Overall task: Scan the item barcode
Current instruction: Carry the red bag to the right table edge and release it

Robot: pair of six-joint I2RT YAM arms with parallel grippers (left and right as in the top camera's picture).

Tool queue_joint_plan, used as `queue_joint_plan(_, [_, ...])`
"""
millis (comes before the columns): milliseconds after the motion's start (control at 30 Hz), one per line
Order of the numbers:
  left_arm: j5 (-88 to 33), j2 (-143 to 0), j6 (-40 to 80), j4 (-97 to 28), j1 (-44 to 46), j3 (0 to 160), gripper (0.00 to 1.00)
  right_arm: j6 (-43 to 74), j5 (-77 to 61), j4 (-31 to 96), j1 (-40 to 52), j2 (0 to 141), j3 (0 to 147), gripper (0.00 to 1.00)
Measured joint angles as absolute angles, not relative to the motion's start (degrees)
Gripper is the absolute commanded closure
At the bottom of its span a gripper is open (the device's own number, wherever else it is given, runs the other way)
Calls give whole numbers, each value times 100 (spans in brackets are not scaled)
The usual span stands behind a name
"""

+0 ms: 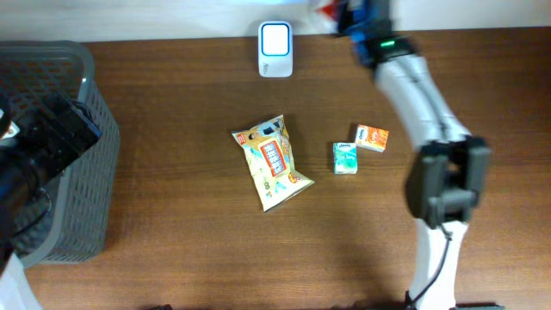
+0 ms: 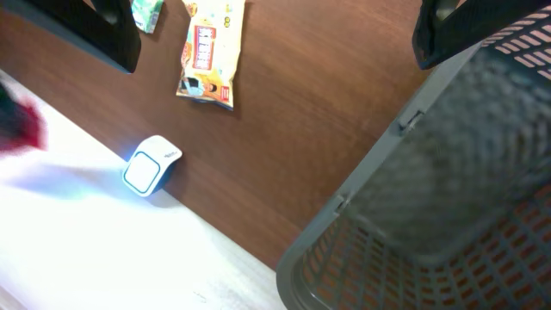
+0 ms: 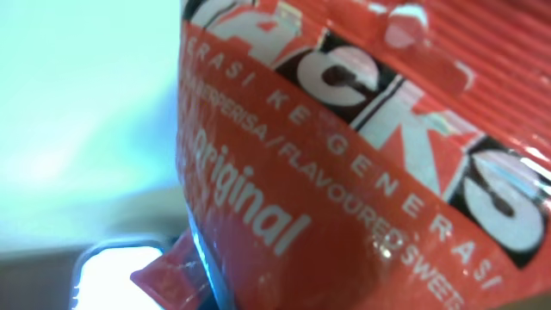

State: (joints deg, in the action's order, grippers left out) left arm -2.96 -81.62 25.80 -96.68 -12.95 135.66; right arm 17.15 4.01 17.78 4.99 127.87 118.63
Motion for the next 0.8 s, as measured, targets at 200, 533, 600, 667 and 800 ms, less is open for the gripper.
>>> queue_joint_plan(200, [-296,-8162,2580,-9671,-1295,13566,1,2056,930,3675,-1116,12348,11889,96])
queue_joint_plan(533, [-296,-8162,2580,-9668,-1295,13566,1,2255,1197,4768,-3188,12897,11883,96])
queue_joint_plan(600, [-296,-8162,2580,-9668,-1295,13566,1,2290,1212,4792,-3581,13100,11883,95])
queue_joint_plan(667, [-296,-8162,2580,-9668,-1295,13566,1,2322,1236,4779,-3898,13249,11883,84])
queue_joint_plan(800, [-296,-8162,2580,-9668,-1295,13566,1,2292,1243,4733,-4289,13345,11876,20])
